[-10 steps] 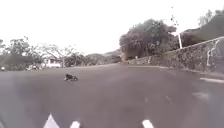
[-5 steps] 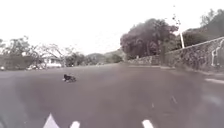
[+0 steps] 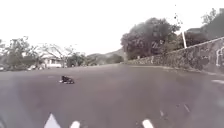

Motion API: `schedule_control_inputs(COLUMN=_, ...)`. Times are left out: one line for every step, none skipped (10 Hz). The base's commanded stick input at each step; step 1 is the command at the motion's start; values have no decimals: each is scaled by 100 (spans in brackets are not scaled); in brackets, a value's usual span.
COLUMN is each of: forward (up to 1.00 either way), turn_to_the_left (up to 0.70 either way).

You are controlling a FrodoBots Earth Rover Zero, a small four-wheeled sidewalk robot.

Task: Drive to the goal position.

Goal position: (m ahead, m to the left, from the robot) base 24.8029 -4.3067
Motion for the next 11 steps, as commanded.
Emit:
schedule_control_inputs(forward=50, turn_to_the_left=0)
schedule_control_inputs(forward=50, turn_to_the_left=0)
schedule_control_inputs(forward=50, turn_to_the_left=0)
schedule_control_inputs(forward=50, turn_to_the_left=0)
schedule_control_inputs(forward=50, turn_to_the_left=0)
schedule_control_inputs(forward=50, turn_to_the_left=0)
schedule_control_inputs(forward=50, turn_to_the_left=0)
schedule_control_inputs(forward=50, turn_to_the_left=0)
schedule_control_inputs(forward=50, turn_to_the_left=0)
schedule_control_inputs(forward=50, turn_to_the_left=0)
schedule_control_inputs(forward=50, turn_to_the_left=0)
